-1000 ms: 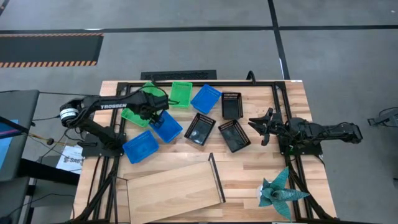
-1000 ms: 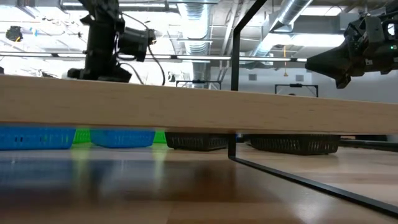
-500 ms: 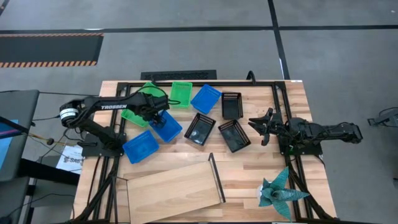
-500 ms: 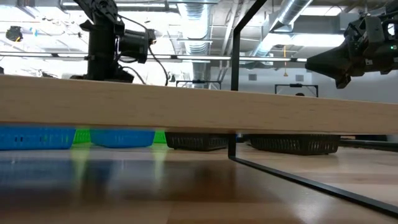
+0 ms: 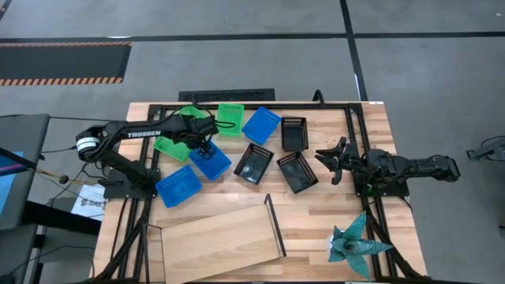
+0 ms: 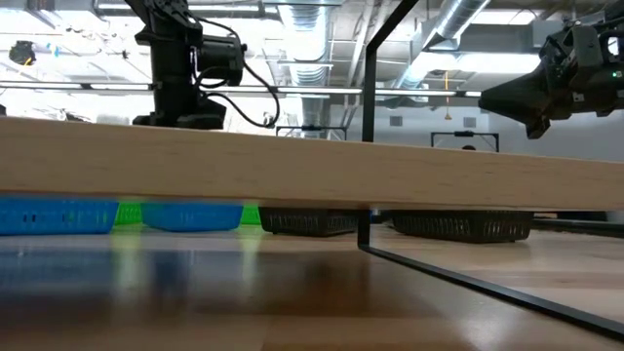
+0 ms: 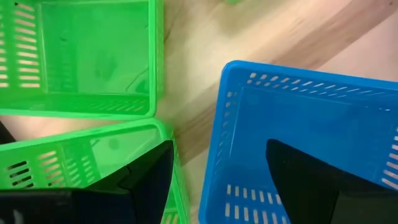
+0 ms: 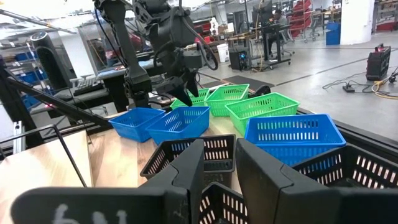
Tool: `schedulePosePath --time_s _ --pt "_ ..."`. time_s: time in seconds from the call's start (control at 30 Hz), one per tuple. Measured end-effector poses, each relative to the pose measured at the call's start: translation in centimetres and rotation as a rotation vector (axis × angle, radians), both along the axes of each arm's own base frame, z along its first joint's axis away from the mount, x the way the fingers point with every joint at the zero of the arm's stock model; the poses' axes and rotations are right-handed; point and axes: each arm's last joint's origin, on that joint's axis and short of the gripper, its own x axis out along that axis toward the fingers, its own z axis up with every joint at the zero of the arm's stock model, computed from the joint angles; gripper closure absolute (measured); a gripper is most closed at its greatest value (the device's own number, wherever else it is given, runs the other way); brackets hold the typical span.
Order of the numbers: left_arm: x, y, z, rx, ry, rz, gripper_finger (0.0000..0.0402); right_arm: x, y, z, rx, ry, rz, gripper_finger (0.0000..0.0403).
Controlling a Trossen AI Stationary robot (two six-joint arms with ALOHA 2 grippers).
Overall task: Stack baskets on shelf by color
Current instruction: Put the middle blue basket on the shelf
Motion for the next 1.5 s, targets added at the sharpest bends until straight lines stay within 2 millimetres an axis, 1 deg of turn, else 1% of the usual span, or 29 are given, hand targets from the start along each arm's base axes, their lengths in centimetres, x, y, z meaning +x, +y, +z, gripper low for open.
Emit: schedulePosePath --time_s 0.27,0.4,0.47,0.63,0.87,0.93,1.0,1.07,1.33,1.37,1.4,1.5 --pt "0.1 0.1 0.0 0.024 -0.001 -0.011 0.0157 0.0 0.0 0.0 0.0 0.0 0.0 0.0285" --pt "0.4 0.2 -0.7 0.012 0.024 -0.017 0.0157 0.0 0.0 0.0 0.0 0.0 0.0 0.0285" --pt "1.0 0.3 -1.2 0.014 0.02 -0.023 0.0157 0.0 0.0 0.0 0.0 0.001 0.0 0.0285" --pt "1.7 0.4 -2.6 -0.016 0.068 -0.041 0.0157 0.0 0.0 0.0 0.0 0.002 0.0 0.0285" --pt "2.1 0.5 -3.4 -0.037 0.076 -0.05 0.0157 0.1 0.0 -0.1 0.0 0.009 0.0 0.0285" --pt "2.1 0.5 -3.4 -0.043 0.075 -0.06 0.0163 0.1 0.0 -0.1 0.0 0.009 0.0 0.0285" --pt "2.1 0.4 -3.4 -0.057 0.07 -0.065 0.018 0.1 0.0 -0.1 0.0 0.009 0.0 0.0285" --pt "2.1 0.4 -3.4 -0.062 0.069 -0.066 0.021 0.1 0.0 -0.1 0.0 0.009 0.0 0.0285" --pt "2.0 0.5 -3.4 -0.064 0.07 -0.056 0.0371 0.1 0.0 -0.1 0.0 0.009 0.0 0.0285" --pt "2.0 0.5 -3.4 -0.068 0.067 -0.052 0.0385 0.1 0.0 -0.1 0.0 0.009 0.0 0.0285" --pt "2.0 0.5 -3.4 -0.07 0.065 -0.048 0.0392 0.1 0.0 -0.1 0.0 0.009 0.0 0.0285" --pt "2.0 0.4 -3.4 -0.083 0.059 -0.049 0.0393 0.1 0.0 -0.1 0.0 0.009 0.0 0.0285"
